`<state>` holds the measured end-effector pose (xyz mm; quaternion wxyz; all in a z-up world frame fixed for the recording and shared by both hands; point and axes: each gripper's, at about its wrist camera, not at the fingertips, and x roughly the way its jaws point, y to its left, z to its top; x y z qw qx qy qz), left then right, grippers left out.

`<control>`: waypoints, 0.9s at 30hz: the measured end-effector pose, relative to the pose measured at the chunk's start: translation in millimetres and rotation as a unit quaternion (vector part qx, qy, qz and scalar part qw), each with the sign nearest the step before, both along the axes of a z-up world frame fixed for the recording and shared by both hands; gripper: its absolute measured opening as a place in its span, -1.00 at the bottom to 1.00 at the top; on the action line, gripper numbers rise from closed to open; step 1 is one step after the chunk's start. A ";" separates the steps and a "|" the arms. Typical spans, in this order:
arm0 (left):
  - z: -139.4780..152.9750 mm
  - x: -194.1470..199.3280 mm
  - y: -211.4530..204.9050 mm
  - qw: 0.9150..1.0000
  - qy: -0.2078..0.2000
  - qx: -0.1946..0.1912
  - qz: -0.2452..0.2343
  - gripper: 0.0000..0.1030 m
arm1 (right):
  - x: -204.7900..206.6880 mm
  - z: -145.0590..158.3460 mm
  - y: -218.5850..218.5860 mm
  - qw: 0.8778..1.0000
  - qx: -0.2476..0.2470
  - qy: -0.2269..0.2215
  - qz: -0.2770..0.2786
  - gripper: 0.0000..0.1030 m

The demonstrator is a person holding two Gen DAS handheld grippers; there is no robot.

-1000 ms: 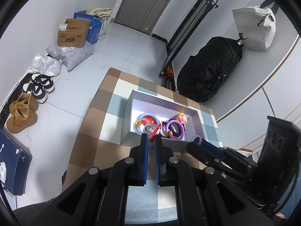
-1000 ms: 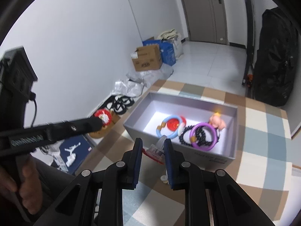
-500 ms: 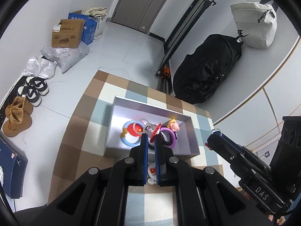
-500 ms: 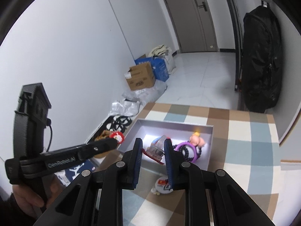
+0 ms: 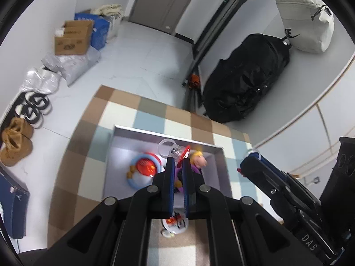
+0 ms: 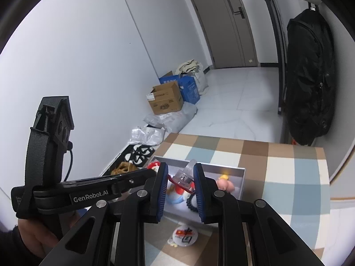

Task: Organize jewelry
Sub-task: 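Lower the pacifier into the box and open the left tool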

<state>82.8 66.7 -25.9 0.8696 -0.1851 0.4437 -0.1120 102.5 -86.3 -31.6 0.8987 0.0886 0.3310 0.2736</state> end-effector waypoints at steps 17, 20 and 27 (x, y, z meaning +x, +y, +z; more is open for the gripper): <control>-11.1 19.2 -13.7 0.999 0.031 -0.003 -0.016 -0.95 | 33.7 -30.5 -21.1 0.996 0.017 0.078 -0.046 -0.57; -12.7 21.1 -14.9 0.999 0.037 -0.005 -0.017 -0.95 | 34.8 -29.4 -20.8 0.996 0.015 0.075 -0.045 -0.57; -13.8 24.2 -19.0 0.999 0.045 -0.007 -0.013 -0.95 | 37.5 -35.0 -19.1 0.994 0.018 0.100 -0.043 -0.57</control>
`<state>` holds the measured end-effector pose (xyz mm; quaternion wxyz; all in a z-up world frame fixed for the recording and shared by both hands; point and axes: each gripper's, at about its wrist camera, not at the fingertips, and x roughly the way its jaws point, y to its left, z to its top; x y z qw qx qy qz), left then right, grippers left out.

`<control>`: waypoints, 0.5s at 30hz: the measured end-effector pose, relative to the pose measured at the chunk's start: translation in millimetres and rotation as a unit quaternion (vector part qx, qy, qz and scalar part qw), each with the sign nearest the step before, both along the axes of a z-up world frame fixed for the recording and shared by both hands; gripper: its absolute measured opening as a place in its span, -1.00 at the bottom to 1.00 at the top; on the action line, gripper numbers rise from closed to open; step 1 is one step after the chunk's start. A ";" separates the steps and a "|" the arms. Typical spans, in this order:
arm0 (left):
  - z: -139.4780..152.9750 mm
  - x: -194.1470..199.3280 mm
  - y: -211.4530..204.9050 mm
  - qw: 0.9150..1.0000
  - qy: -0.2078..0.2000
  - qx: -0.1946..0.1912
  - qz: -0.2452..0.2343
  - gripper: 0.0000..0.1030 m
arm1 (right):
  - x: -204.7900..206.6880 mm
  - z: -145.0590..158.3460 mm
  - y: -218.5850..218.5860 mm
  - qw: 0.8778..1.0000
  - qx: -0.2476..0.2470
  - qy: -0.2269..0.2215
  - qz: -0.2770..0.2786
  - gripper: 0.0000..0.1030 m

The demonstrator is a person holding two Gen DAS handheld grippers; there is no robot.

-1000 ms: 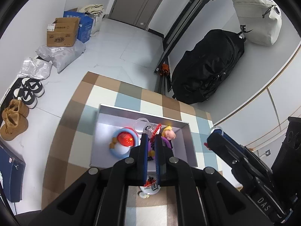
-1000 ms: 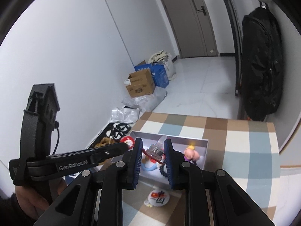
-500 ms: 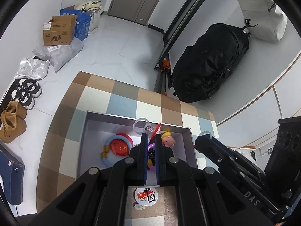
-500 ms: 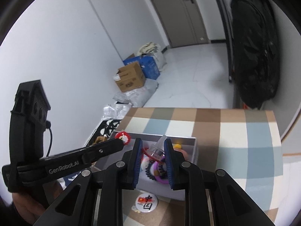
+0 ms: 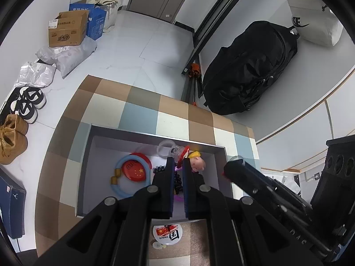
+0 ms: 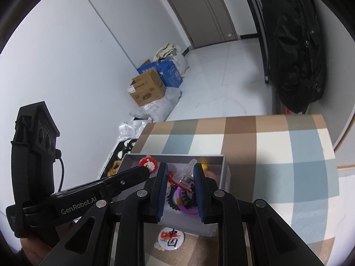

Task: Organize jewelry
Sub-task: 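Lower the pacifier into the box and open the left tool, then withdraw the left tool and move it toward the white round badge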

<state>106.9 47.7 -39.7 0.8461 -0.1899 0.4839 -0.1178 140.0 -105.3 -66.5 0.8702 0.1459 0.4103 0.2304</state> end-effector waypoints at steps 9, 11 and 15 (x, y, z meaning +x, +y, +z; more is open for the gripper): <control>-2.3 3.6 3.7 1.000 0.017 -0.013 0.008 -0.58 | 4.5 -7.5 -5.0 1.000 0.013 0.017 0.001 -0.47; -0.1 1.4 3.6 1.000 0.012 -0.015 0.005 -0.30 | 4.6 -5.4 -7.1 1.000 0.019 0.011 0.002 -0.19; 4.4 -2.9 4.7 1.000 -0.005 -0.008 0.011 -0.04 | 1.3 -0.9 -12.0 1.000 0.031 -0.001 -0.002 0.17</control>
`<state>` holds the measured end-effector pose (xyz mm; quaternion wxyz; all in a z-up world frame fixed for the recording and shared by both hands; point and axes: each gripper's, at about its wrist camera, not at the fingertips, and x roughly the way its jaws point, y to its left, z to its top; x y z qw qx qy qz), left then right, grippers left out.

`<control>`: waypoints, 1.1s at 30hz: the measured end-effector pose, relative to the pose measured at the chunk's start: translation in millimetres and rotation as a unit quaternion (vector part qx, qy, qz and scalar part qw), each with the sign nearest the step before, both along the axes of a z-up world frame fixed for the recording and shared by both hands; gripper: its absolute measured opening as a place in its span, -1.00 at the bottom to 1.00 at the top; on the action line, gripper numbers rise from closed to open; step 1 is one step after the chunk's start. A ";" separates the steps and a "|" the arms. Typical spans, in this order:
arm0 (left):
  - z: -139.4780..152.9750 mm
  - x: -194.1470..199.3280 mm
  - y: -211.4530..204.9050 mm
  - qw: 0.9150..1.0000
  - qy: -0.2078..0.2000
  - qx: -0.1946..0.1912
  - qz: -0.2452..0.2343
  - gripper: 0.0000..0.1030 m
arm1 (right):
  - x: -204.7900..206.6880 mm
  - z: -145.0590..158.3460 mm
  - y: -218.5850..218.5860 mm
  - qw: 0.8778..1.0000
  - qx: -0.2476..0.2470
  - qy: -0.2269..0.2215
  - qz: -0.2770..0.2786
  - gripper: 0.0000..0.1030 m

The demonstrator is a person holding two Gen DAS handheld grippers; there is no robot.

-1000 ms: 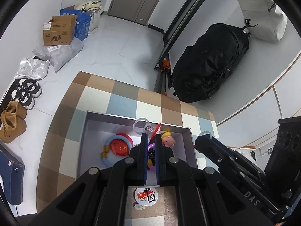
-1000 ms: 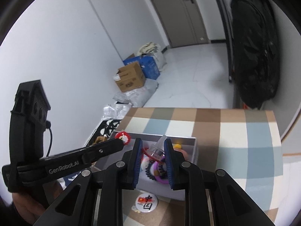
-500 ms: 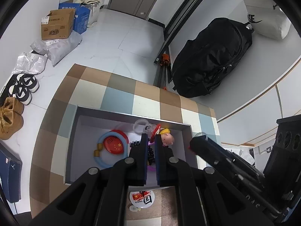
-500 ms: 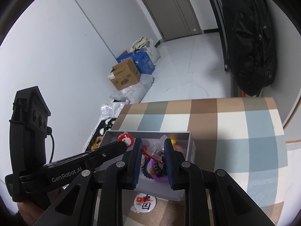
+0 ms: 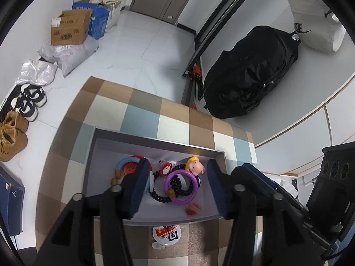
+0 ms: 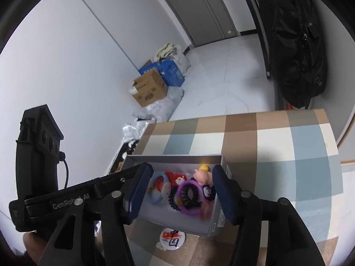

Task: Organize jewelry
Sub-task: 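Withdraw the left tool and move it toward the white round badge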

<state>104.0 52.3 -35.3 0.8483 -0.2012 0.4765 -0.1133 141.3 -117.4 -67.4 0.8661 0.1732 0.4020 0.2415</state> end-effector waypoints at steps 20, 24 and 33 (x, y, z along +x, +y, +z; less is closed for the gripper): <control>5.0 -18.8 -0.4 0.998 -0.015 0.065 0.001 -0.02 | -18.2 8.4 -13.3 0.999 -0.009 -0.020 -0.027 0.65; 7.0 -26.9 -5.0 0.996 -0.023 0.090 -0.012 -0.02 | -25.3 7.4 -11.4 0.999 -0.024 -0.022 -0.023 0.71; 7.9 -42.0 -7.9 0.994 -0.037 0.102 -0.024 0.09 | -43.4 1.4 -14.0 0.998 -0.054 -0.018 -0.020 0.91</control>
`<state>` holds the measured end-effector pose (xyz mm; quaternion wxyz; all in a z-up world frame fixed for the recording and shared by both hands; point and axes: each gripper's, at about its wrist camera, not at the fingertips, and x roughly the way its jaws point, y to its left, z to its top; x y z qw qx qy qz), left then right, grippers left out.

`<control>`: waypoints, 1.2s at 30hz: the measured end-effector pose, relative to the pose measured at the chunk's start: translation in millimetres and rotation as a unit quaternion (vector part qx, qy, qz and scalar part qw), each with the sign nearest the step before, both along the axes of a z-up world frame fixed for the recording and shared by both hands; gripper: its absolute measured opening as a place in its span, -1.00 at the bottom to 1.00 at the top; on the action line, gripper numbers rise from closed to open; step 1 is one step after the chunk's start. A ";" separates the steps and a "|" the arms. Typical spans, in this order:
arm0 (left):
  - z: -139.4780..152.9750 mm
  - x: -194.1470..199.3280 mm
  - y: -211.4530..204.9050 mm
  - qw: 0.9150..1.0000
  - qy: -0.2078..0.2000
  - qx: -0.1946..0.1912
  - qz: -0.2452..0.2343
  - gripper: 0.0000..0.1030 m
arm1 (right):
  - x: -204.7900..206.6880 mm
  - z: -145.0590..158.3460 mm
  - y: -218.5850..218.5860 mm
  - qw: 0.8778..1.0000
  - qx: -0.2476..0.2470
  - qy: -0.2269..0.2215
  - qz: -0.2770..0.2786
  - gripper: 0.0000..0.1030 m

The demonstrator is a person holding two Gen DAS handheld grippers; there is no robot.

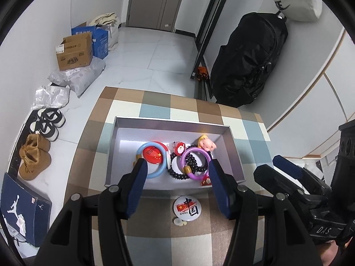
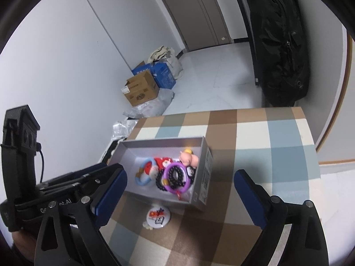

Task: Organize jewelry
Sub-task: 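Withdraw the left tool and move it toward the white round badge, then grasp the white round 'CHINA' badge with the left tool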

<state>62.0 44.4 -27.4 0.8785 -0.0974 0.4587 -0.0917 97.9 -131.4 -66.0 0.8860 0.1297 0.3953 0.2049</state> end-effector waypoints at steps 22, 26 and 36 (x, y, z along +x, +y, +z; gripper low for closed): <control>-35.3 -23.6 -12.8 0.997 0.048 0.008 -0.066 0.32 | -34.0 -12.8 -25.2 0.997 -0.060 0.031 -0.037 1.00; -42.7 -22.7 -19.9 0.995 0.049 0.031 -0.080 0.32 | -31.7 -16.4 -33.8 0.996 -0.059 0.048 -0.051 1.00; -59.5 -19.4 -36.0 0.989 0.076 0.072 -0.100 0.32 | -31.7 -19.2 -41.9 0.995 -0.056 0.060 -0.062 1.00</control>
